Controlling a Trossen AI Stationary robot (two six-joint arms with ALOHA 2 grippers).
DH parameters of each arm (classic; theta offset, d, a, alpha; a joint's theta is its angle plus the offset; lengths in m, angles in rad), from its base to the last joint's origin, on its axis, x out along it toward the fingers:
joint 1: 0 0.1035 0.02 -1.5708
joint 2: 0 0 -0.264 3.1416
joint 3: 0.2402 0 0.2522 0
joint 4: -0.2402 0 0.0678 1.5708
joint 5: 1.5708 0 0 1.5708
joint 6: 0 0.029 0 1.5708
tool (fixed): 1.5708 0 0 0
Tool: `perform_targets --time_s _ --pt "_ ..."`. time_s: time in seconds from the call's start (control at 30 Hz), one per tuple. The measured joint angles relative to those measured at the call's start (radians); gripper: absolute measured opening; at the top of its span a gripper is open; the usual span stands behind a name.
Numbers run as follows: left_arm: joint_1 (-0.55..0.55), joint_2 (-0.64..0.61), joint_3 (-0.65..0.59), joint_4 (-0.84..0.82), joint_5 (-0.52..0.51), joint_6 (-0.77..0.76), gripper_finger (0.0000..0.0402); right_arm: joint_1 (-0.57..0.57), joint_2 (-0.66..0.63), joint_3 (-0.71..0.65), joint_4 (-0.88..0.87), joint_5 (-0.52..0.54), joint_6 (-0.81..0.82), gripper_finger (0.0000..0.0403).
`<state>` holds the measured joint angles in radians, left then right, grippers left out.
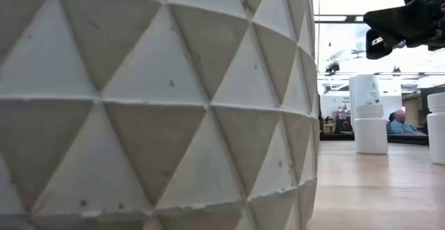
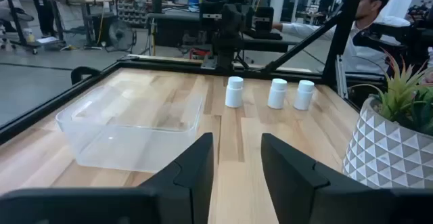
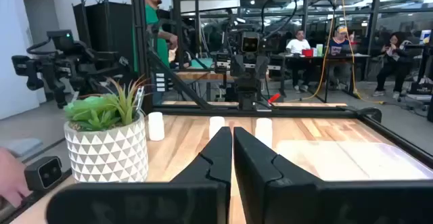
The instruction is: Pick and place pill bottles into a basket
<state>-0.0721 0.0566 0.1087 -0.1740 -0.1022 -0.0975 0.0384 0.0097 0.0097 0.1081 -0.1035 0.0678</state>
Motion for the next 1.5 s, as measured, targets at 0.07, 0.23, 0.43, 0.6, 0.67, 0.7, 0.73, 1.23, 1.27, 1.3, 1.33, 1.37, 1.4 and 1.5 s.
perform_targets --time_s 0.07,0.23,0.43,0.6,0.67,0.7,0.73,1.23,1.27,1.3,1.33,1.37,1.4,1.5 --pt "0.0 0.0 0.0 0.0 0.0 0.0 0.0107 0.0 0.0 0.0 0.0 0.0 0.001 0.0009" --pt "0.0 0.0 0.0 0.0 0.0 0.0 0.0107 0.0 0.0 0.0 0.0 0.0 0.001 0.0009" --pt "0.0 0.0 0.0 0.0 0.0 0.0 0.0107 0.0 0.0 0.0 0.0 0.0 0.002 0.0009" --pt "0.0 0.0 0.0 0.0 0.0 0.0 0.0107 0.0 0.0 0.0 0.0 0.0 0.003 0.0009" --pt "0.0 0.0 0.0 0.0 0.0 0.0 0.0107 0.0 0.0 0.0 0.0 0.0 0.003 0.0009" --pt "0.0 0.0 0.0 0.0 0.0 0.0 0.0107 0.0 0.0 0.0 0.0 0.0 0.003 0.0009" --pt "0.0 0.0 0.0 0.0 0.0 0.0 0.0107 0.0 0.0 0.0 0.0 0.0 0.003 0.0009" --pt "0.0 0.0 0.0 0.0 0.0 0.0 0.0107 0.0 0.0 0.0 0.001 0.0 0.065 0.0009" --pt "0.0 0.0 0.0 0.0 0.0 0.0 0.0107 0.0 0.0 0.0 0.001 0.0 0.084 0.0009" --pt "0.0 0.0 0.0 0.0 0.0 0.0 0.0107 0.0 0.0 0.0 0.005 0.0 0.092 0.0009" --pt "0.0 0.0 0.0 0.0 0.0 0.0 0.0107 0.0 0.0 0.0 0.018 0.002 0.094 0.0009" --pt "0.0 0.0 0.0 0.0 0.0 0.0 0.0107 0.0 0.0 0.0 0.036 0.002 0.093 0.0009" --pt "0.0 0.0 0.0 0.0 0.0 0.0 0.0107 0.0 0.0 0.0 0.055 0.002 0.094 0.0009" --pt "0.0 0.0 0.0 0.0 0.0 0.0 0.0107 0.001 0.0 0.0 0.123 0.002 0.095 0.0009"
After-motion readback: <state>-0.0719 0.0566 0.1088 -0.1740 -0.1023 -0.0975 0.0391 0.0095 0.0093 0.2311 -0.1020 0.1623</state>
